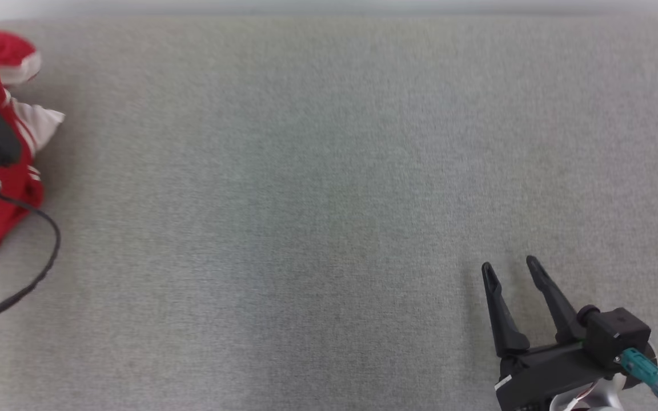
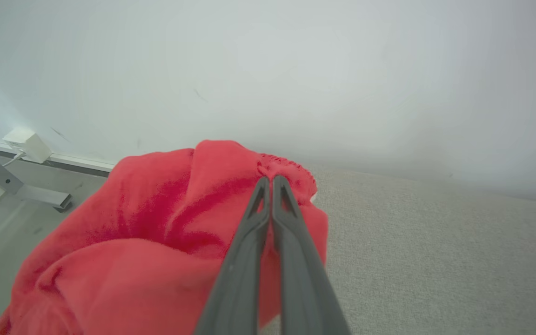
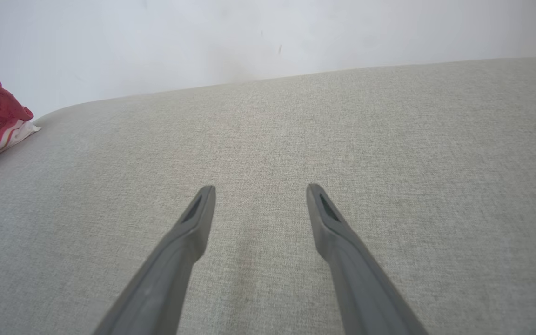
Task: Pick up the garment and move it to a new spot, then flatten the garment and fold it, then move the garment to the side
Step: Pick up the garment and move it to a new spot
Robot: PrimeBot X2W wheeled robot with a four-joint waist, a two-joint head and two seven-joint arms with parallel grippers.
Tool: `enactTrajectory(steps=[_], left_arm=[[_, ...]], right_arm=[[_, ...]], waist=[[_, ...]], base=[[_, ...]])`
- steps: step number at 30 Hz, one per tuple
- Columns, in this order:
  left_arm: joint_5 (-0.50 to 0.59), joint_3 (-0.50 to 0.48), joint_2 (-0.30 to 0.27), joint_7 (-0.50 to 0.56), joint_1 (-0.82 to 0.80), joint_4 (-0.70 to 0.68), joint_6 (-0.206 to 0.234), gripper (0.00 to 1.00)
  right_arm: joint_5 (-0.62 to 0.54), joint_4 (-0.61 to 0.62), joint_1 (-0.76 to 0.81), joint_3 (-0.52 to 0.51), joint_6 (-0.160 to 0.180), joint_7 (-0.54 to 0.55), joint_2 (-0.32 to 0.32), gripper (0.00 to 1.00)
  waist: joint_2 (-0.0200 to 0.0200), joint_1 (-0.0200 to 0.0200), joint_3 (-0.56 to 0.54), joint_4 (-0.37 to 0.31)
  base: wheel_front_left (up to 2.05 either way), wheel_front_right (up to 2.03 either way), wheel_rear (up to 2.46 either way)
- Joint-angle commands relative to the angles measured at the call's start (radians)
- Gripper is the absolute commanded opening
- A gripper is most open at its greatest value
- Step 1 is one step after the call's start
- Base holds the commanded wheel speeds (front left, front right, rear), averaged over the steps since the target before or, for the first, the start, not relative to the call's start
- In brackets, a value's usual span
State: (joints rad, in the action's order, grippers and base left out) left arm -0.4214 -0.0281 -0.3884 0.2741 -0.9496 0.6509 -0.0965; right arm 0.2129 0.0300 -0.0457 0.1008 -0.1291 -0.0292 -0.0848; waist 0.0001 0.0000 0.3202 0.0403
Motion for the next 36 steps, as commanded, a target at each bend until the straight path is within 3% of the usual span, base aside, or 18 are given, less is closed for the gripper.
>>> enactTrajectory(steps=[1, 13, 26, 36], left_arm=[[-0.012, 0.001, -0.018, 0.026, -0.009, -0.034, -0.007, 0.0], [-0.078, 0.021, -0.019, 0.142, -0.044, -0.226, -0.018, 0.0], [-0.195, 0.133, 0.096, 0.218, -0.066, -0.428, -0.032, 0.0], [-0.206, 0.234, 0.2, 0.14, 0.061, -0.508, -0.035, 0.0]], right_arm=[[0.012, -0.027, -0.009, 0.001, -0.003, -0.021, 0.01, 1.0], [0.065, -0.159, -0.009, 0.01, -0.003, -0.113, 0.034, 1.0], [0.103, -0.215, 0.03, 0.012, -0.003, -0.149, 0.034, 1.0], [0.087, -0.177, 0.047, -0.001, -0.003, -0.11, 0.034, 1.0]], waist=[[-0.0001, 0.0, -0.063, 0.027], [-0.0001, 0.0, -0.224, 0.004], [-0.0001, 0.0, -0.334, -0.111], [-0.0001, 0.0, -0.321, -0.249]], base=[[0.0, 0.0, 0.0], [0.0, 0.0, 0.0], [0.0, 0.0, 0.0], [0.0, 0.0, 0.0]])
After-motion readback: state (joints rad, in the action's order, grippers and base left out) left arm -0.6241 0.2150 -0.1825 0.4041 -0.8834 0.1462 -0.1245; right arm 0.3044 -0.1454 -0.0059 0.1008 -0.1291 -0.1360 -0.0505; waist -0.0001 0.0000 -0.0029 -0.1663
